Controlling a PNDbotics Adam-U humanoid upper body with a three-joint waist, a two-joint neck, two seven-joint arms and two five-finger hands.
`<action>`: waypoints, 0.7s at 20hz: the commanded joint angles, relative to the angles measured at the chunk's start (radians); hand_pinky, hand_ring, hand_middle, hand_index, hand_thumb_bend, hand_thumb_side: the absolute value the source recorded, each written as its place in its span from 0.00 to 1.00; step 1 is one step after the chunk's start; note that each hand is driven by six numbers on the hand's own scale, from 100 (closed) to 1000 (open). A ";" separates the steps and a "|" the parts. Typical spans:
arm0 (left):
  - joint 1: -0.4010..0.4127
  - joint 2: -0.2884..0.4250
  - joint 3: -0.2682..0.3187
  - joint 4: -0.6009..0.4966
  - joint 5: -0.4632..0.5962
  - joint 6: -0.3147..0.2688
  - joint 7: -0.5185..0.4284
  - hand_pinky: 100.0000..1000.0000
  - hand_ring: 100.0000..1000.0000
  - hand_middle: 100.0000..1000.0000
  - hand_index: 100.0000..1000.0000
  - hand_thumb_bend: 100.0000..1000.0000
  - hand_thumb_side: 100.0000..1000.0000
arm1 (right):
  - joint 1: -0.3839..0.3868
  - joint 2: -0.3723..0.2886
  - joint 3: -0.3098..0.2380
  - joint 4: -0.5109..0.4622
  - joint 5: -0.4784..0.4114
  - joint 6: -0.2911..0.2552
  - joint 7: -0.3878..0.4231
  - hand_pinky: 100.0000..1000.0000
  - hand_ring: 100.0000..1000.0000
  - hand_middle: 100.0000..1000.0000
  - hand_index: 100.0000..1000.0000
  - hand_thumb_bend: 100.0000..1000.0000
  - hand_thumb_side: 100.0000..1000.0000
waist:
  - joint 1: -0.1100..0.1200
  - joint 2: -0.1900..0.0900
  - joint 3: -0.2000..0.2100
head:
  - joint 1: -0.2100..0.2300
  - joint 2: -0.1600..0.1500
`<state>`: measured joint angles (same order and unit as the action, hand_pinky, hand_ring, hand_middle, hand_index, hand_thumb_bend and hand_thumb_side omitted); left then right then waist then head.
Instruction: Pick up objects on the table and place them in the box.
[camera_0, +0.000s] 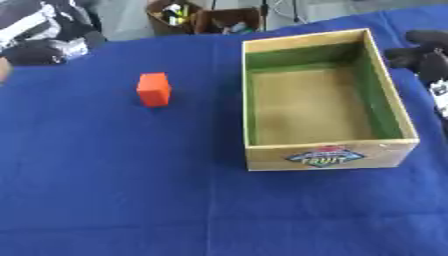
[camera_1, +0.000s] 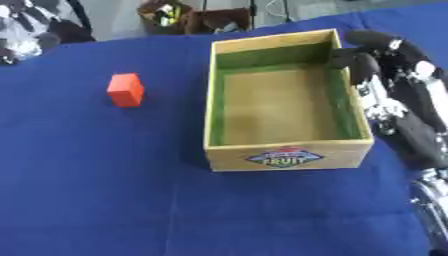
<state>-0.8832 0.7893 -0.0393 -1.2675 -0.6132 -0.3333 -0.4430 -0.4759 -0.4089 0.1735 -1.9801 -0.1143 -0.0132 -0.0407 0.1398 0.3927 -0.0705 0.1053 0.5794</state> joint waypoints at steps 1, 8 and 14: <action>-0.052 0.011 -0.007 0.064 -0.064 -0.033 -0.046 0.68 0.80 0.84 1.00 0.68 0.94 | -0.014 -0.020 0.002 -0.020 -0.001 -0.002 0.006 0.93 0.79 0.54 0.80 0.00 0.49 | -0.002 -0.017 -0.004 | 0.006 -0.011; -0.137 -0.035 -0.010 0.192 -0.187 -0.071 -0.103 0.69 0.81 0.84 1.00 0.75 0.87 | -0.021 -0.022 0.007 -0.020 -0.003 -0.002 0.012 0.93 0.79 0.54 0.79 0.00 0.49 | 0.002 -0.011 -0.016 | 0.013 -0.021; -0.176 -0.078 -0.013 0.263 -0.240 -0.077 -0.153 0.71 0.83 0.88 1.00 0.75 0.83 | -0.027 -0.023 0.010 -0.020 -0.006 -0.002 0.016 0.93 0.79 0.54 0.79 0.00 0.49 | 0.007 -0.002 -0.030 | 0.022 -0.032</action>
<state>-1.0357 0.6924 -0.0571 -1.0082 -0.8440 -0.4096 -0.5856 -0.4883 -0.4106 0.1853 -1.9801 -0.1157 -0.0127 -0.0292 0.1520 0.4121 -0.1017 0.1226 0.5599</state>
